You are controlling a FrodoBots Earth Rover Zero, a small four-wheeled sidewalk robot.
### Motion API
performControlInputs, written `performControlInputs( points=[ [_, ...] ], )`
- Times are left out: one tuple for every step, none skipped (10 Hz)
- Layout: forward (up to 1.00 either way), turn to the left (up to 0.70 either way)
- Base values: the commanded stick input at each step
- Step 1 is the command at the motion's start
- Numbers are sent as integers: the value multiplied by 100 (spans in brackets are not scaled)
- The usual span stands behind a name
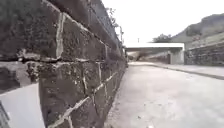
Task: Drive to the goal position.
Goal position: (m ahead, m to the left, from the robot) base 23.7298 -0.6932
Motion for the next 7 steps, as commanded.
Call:
performControlInputs(
  points=[
    [0,-45],
    [0,-45],
    [0,-45],
    [0,0],
    [0,0],
    [0,0],
    [0,0]
  ],
)
